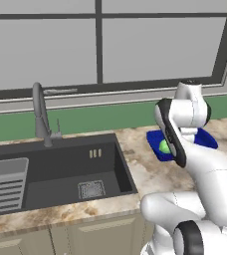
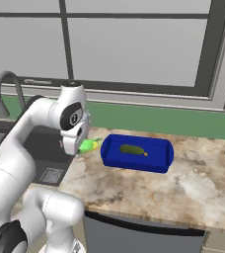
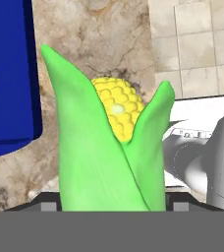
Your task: Pick up all produce items and place them in the sink. Turn on the sink faucet to wash them. Then turn the sink off and put them in the tray.
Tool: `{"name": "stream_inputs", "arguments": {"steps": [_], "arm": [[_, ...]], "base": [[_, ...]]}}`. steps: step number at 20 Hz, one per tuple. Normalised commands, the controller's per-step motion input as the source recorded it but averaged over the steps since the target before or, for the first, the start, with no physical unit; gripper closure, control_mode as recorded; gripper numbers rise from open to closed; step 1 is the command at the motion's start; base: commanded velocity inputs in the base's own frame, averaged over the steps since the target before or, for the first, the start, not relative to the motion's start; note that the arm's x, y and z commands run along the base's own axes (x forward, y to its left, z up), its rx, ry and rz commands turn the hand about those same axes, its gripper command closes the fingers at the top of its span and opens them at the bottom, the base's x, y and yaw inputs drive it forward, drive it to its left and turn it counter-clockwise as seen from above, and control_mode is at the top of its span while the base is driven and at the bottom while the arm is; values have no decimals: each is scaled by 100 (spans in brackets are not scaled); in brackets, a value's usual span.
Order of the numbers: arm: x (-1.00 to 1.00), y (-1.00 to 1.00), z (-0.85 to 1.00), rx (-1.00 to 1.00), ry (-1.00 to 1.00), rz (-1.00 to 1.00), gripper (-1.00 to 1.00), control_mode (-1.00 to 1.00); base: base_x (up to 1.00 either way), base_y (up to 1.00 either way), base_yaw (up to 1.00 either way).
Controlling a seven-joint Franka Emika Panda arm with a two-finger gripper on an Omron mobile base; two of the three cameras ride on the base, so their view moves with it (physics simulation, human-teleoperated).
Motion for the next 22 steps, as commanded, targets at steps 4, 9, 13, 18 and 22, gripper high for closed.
{"name": "stream_inputs", "arguments": {"steps": [4,9,13,18,22], "arm": [[11,-48,7,0,0,-11,100,-100],[34,-46,-1,0,-1,-8,100,-100],[45,-34,-21,3,-9,-2,100,-100],[49,-29,-27,4,-8,-1,100,-100],[54,-17,-28,2,-2,0,100,-100]], "base": [[0,0,0],[0,0,0],[0,0,0],[0,0,0],[0,0,0]]}}
